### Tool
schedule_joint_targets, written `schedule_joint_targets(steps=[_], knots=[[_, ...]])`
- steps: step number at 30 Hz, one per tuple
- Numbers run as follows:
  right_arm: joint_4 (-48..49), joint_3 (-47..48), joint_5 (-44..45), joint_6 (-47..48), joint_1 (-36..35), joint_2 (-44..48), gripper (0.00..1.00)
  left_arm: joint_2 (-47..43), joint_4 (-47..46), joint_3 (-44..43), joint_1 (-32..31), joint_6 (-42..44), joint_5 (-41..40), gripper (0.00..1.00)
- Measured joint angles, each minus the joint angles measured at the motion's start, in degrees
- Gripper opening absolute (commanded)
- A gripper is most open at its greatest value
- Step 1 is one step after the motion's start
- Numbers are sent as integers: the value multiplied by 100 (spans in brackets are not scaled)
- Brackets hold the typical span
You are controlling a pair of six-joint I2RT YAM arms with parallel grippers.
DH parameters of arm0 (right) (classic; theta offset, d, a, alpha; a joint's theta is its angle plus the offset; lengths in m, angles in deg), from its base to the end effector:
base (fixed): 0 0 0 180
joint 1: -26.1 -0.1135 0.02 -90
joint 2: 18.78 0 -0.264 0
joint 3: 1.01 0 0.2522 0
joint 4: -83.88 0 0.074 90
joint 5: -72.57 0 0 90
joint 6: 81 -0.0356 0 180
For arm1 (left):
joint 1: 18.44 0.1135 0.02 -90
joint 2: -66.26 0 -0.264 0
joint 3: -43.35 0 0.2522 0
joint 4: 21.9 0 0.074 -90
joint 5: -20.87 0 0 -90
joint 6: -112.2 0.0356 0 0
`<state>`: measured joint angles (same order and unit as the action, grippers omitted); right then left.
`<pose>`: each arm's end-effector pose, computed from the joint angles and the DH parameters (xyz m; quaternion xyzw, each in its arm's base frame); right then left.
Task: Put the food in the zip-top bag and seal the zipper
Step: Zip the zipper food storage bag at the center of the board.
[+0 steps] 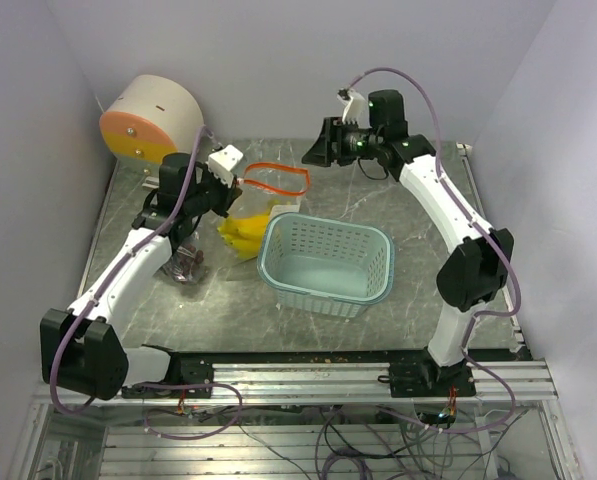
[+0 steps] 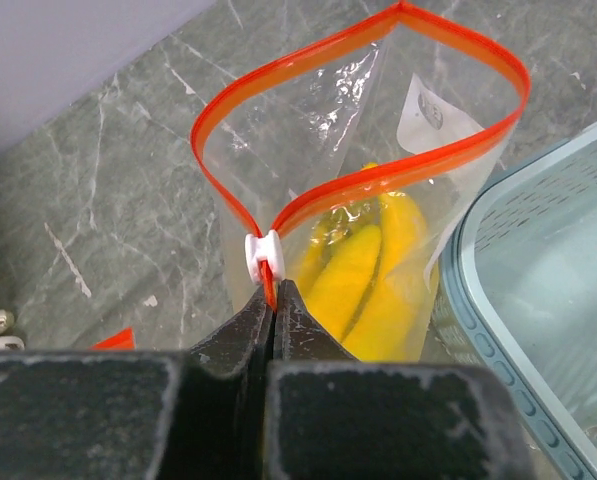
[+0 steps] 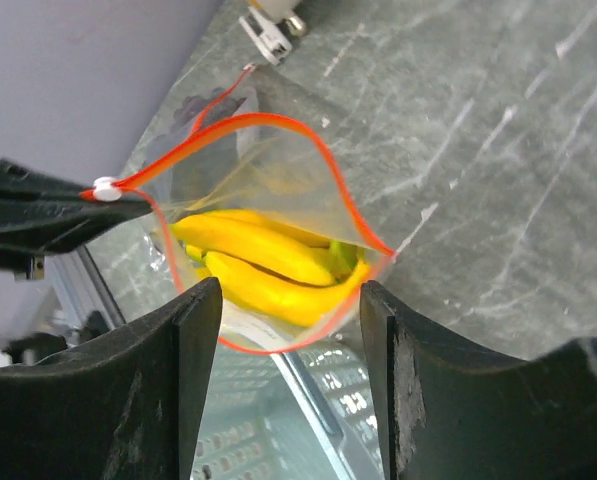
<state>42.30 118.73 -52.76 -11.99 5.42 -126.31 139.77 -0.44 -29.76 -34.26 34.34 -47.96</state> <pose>0.4005 0.1732 0.3680 -0.1509 0.8230 0.4159 0.3563 0.2820 -0.0933 0.3250 0.2966 0.7653 -0.1698 0.5455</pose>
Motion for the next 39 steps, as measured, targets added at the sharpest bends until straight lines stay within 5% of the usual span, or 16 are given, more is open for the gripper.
schedule_joint_targets(steps=[9,12,17,26,39], knots=[[608,249,-107,2009,-1471,264,53,-245,575,-289,151,584,496,7],[1086,223,-468,2151,-1471,256,42,-326,691,-407,184,656,708,7],[2393,11,-1370,1707,-1137,122,25,-407,892,-496,229,732,1040,7],[5810,-1403,-2896,-59,-1016,9,25,-420,1235,-730,267,916,1355,7],[4562,-942,-2656,1528,-1333,-13,24,-313,1268,-966,286,929,1709,7]])
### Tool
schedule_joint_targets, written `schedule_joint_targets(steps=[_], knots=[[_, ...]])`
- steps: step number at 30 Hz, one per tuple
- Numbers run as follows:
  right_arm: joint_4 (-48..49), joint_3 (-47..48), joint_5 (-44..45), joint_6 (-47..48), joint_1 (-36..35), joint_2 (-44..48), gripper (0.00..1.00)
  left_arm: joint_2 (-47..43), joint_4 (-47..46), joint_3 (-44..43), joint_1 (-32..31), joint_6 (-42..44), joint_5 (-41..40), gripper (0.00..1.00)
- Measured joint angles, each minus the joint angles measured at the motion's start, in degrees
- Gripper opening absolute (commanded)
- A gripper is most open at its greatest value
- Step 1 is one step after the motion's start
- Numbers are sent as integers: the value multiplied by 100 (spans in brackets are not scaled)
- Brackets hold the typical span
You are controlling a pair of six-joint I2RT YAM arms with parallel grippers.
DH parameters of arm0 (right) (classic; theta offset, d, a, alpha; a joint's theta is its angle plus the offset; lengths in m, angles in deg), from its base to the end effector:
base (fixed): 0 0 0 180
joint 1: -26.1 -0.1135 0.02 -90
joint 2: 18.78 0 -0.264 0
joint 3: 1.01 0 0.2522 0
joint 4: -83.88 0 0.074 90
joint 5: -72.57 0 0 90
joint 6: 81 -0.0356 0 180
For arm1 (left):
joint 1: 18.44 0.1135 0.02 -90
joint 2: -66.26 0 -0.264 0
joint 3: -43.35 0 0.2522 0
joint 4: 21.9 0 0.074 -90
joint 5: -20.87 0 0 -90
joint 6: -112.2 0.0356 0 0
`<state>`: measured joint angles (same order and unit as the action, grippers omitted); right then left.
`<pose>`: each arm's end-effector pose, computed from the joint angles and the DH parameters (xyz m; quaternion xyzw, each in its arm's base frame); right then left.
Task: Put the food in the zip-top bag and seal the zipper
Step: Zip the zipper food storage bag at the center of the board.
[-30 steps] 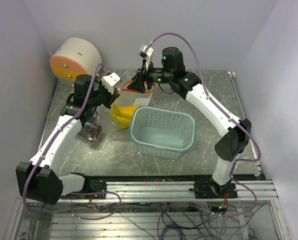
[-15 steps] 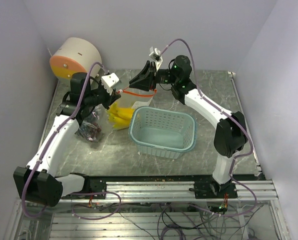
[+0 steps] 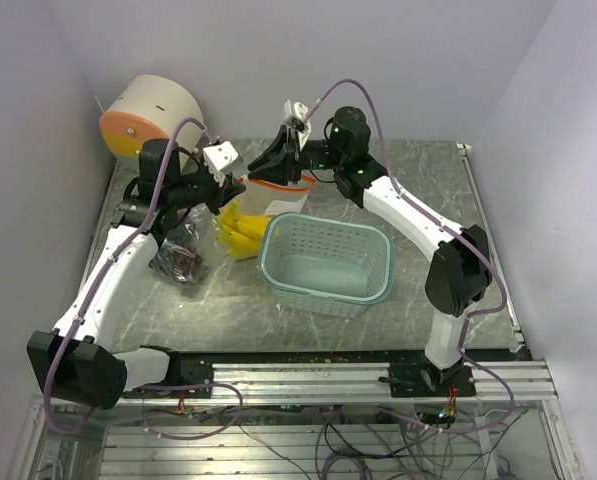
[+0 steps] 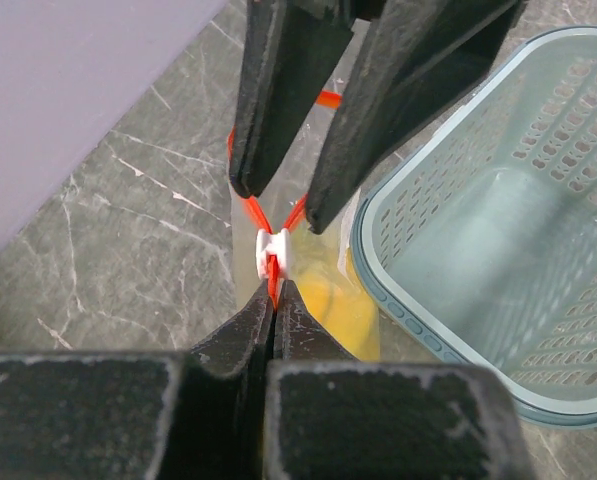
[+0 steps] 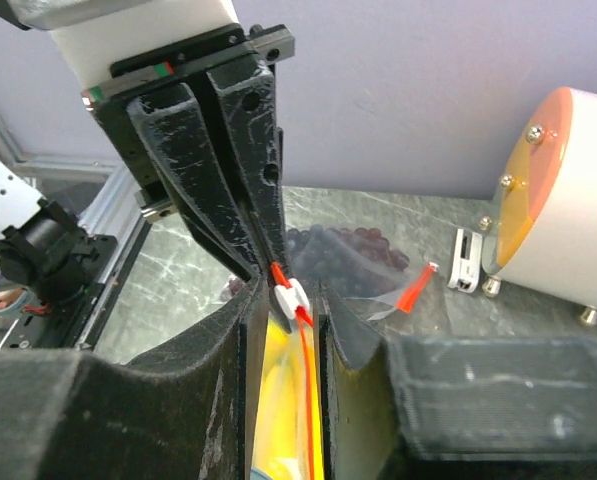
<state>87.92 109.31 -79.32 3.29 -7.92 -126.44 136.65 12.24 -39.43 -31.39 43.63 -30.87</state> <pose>0.3489 0.2734 0.3874 -0.5120 0.4587 0.5392 0.4866 0.2605 -0.0825 0.3785 0.4068 0.6928 -0.2314 0.5486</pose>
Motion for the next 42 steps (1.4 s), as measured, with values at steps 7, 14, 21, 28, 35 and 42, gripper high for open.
schedule_joint_targets(steps=[7,14,21,28,35,42], knots=[[-140,72,90,168,7,-140,18,33,13,-26,0,0,66,7],[-118,90,111,170,-17,-199,21,87,31,-72,2,-4,74,7],[-72,96,105,155,-52,-341,22,111,103,-72,37,-24,63,7],[81,94,22,-17,-63,-363,36,122,138,-72,39,-24,63,7],[166,66,-118,-160,-107,-361,35,122,133,-72,37,-24,63,7],[133,39,-76,-118,-125,-363,19,120,133,-74,37,-35,63,7]])
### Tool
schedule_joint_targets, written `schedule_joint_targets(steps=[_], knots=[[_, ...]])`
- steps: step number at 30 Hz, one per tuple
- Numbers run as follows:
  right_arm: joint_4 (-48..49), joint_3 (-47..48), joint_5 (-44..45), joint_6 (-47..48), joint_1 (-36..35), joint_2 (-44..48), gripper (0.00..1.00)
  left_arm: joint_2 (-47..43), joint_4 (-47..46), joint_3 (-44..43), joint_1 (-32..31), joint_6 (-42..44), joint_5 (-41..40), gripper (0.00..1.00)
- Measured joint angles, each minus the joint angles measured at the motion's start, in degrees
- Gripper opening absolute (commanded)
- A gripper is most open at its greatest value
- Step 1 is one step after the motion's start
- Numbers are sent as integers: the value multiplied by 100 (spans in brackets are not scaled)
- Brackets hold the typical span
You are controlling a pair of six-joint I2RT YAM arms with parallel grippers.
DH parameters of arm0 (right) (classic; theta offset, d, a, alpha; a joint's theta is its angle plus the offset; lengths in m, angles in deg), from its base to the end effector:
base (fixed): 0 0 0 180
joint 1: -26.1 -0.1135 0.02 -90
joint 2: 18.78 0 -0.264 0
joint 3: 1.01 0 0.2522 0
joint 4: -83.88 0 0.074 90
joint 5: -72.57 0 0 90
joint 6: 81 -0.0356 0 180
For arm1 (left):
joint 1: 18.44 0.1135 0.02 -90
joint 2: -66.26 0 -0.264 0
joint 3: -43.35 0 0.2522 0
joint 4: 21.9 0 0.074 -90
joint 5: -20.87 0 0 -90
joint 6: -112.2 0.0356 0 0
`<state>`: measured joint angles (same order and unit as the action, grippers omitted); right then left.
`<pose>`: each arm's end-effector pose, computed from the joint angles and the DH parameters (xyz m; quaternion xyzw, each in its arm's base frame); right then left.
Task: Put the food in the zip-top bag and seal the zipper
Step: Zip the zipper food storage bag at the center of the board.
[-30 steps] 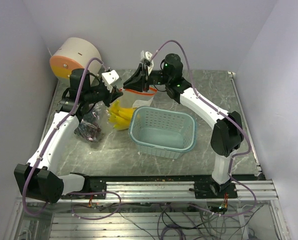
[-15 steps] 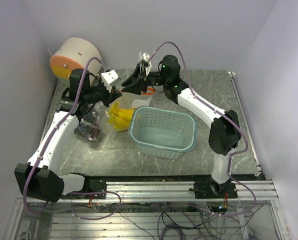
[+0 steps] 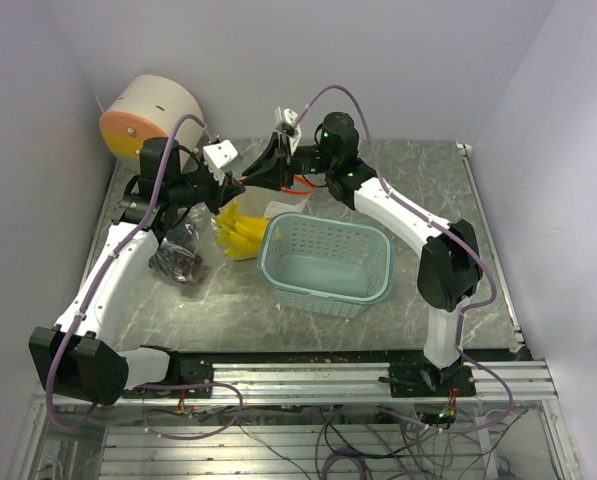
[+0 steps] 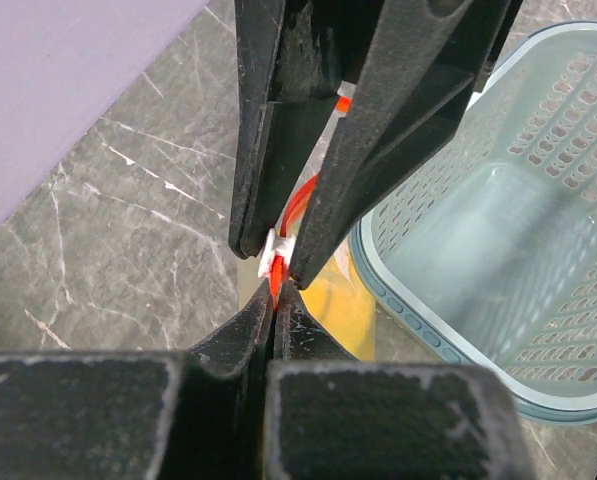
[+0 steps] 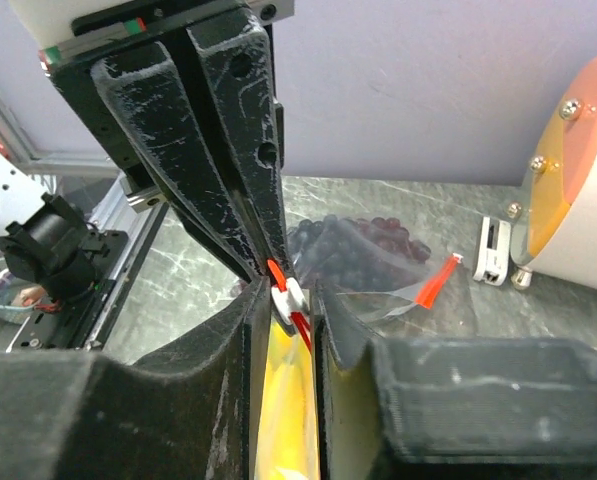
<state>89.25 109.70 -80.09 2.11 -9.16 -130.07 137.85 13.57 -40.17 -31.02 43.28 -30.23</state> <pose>0.3558 0.2903 0.3645 -0.5127 0.4668 0.5545 0.4601 0.2651 -0.0821 0.3755 0.4030 0.7021 -0.2395 0.5359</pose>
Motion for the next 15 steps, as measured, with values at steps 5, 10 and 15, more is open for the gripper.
schedule_joint_targets(steps=[5,10,15], knots=[[-85,0,153,76,-2,2,0,-2,-2,0,0,-9,-9,7],[-192,0,225,205,-2,7,0,-13,11,-2,2,-9,-46,7],[-393,-35,343,385,33,85,0,-13,48,-63,2,-44,-79,7]])
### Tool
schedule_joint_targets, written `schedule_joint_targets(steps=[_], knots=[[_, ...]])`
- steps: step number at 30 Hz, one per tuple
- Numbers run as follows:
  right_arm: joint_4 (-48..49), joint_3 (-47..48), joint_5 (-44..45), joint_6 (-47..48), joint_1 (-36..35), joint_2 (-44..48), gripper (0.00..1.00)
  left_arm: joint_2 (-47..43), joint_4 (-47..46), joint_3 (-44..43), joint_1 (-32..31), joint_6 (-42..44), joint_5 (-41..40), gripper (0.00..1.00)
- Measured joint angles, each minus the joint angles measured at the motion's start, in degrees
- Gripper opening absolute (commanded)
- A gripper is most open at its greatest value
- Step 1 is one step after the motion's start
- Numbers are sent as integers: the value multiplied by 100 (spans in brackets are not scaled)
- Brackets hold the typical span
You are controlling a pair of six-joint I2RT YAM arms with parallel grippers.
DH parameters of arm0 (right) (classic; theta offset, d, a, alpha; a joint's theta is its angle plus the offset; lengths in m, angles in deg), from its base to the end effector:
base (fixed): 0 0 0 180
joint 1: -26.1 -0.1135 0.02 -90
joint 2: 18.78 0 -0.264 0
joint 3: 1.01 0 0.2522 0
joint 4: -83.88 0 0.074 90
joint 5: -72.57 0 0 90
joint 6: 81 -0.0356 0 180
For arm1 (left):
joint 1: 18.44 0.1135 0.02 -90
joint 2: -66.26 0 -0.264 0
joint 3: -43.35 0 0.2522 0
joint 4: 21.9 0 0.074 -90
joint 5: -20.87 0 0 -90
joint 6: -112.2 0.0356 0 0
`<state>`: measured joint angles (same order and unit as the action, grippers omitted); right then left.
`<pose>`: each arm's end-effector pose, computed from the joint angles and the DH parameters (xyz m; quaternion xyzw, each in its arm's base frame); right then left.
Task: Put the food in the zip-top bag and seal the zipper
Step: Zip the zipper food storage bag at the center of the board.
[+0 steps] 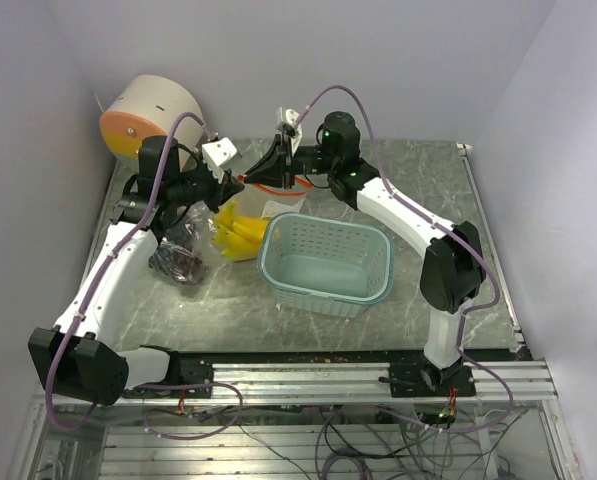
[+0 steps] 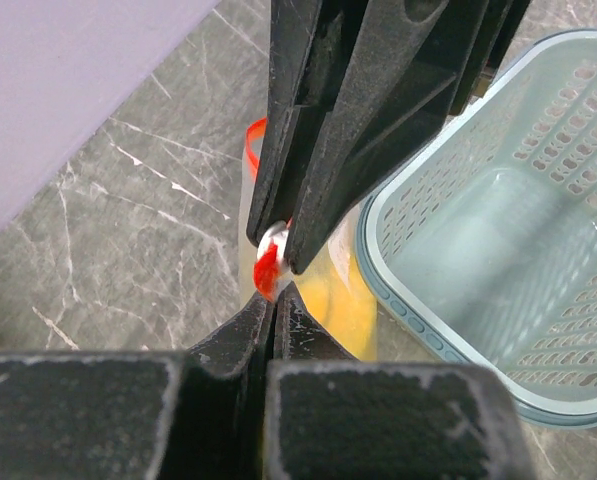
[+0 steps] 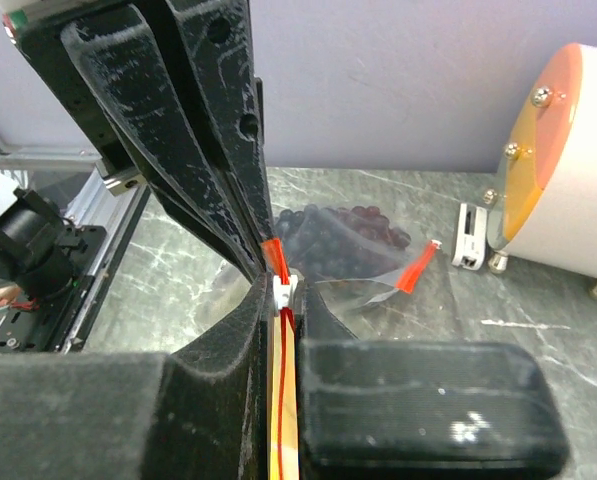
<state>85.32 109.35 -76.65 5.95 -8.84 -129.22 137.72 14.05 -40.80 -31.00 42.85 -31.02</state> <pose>0.3568 0.2866 0.3627 -0.5068 0.4869 0.5289 0.4758 0.2644 -0.0814 0.3789 0.3977 0.7051 -0.2353 0.5378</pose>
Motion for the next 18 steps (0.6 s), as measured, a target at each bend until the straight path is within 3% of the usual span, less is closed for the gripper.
schedule_joint_targets(steps=[18], knots=[[-763,-492,-13,564,767,214,0,-15,-92,-286,-17,-42,-343,7]])
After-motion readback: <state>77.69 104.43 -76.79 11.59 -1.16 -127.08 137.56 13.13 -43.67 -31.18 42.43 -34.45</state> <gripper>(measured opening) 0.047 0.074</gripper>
